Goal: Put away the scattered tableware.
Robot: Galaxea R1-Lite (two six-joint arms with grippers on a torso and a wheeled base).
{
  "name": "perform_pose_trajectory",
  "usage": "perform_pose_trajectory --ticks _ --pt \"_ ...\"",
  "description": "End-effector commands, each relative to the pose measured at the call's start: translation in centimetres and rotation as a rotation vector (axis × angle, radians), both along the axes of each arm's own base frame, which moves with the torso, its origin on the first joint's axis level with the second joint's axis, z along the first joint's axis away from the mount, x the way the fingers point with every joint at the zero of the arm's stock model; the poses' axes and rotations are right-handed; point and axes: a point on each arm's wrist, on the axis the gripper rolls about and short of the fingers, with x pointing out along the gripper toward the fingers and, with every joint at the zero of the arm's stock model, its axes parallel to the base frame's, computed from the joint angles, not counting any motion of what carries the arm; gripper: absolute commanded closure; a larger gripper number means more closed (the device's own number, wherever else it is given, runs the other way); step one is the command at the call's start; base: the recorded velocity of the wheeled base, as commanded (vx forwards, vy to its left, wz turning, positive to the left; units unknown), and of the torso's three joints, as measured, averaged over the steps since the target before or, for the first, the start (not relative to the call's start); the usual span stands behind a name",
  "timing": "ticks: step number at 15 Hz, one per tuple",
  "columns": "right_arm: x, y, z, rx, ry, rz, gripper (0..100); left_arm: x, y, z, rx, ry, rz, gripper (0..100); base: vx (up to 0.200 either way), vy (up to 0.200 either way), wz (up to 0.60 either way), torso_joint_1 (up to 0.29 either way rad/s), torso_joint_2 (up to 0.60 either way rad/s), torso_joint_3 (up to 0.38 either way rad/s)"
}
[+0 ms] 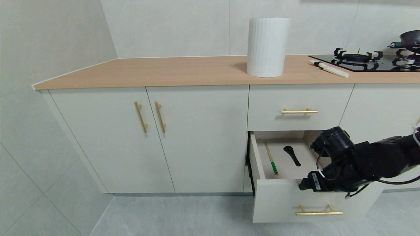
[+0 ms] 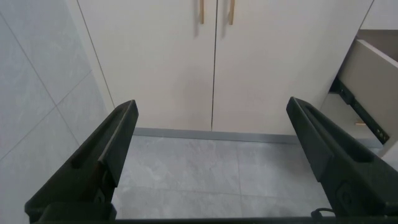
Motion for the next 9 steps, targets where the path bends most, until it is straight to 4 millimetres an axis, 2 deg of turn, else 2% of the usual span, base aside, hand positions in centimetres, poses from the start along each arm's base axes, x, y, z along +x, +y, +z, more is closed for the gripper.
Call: perform_pose_trajectory --ticks 1,2,3,5,9 --pt "2.4 0.0 -0.2 0.006 -0.030 -0.022 0 0.0 0.0 0.0 0.000 0.000 0.002 0 0.000 0.000 0.00 0.000 0.00 0.000" --pt "3.8 0.0 0.1 0.001 -0.058 -0.012 0 0.0 0.0 0.0 0.000 0.000 0.000 0 0.000 0.000 0.00 0.000 0.00 0.000" --pt "4.1 0.1 0.0 -0.004 -0.060 -0.006 0 0.0 0.0 0.0 0.000 0.000 0.000 0 0.000 0.000 0.00 0.000 0.00 0.000" --pt "6.0 -0.1 0.1 -0.002 -0.090 -0.016 0 0.0 0.0 0.0 0.000 0.000 0.000 0 0.000 0.000 0.00 0.000 0.00 0.000" --pt "8.4 -0.6 -1.7 -0.006 -0.080 -0.047 0 0.0 0.0 0.0 0.000 0.000 0.000 0 0.000 0.000 0.00 0.000 0.00 0.000"
